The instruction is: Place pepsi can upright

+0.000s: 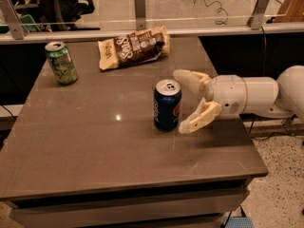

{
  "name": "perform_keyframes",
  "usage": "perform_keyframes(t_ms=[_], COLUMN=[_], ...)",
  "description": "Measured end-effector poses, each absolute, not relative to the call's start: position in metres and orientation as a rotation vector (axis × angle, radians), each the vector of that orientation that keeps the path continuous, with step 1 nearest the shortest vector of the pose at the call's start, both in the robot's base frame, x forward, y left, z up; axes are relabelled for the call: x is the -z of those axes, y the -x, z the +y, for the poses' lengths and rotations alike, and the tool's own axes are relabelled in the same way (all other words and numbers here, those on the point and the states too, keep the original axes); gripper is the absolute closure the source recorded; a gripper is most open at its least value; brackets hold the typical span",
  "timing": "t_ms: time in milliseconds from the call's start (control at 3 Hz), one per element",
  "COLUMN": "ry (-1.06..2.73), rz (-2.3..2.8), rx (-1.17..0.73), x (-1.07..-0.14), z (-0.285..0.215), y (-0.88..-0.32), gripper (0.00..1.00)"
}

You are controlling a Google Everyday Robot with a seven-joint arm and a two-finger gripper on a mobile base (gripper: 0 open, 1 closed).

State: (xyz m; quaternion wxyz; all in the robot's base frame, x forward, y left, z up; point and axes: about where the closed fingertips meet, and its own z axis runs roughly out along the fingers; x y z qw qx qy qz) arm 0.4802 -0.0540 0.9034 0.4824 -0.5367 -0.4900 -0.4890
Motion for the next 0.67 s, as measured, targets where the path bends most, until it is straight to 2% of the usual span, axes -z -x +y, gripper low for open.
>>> perform_keyframes(t_ms=[333, 667], ry=[1.354, 1.361], rz=[-1.22, -1.208], rx=[1.264, 1.248], x=[-0.9509, -0.9514], z=[-0.0831, -0.081], y=[-0.4654, -0.4648], gripper=[0.0, 0.0])
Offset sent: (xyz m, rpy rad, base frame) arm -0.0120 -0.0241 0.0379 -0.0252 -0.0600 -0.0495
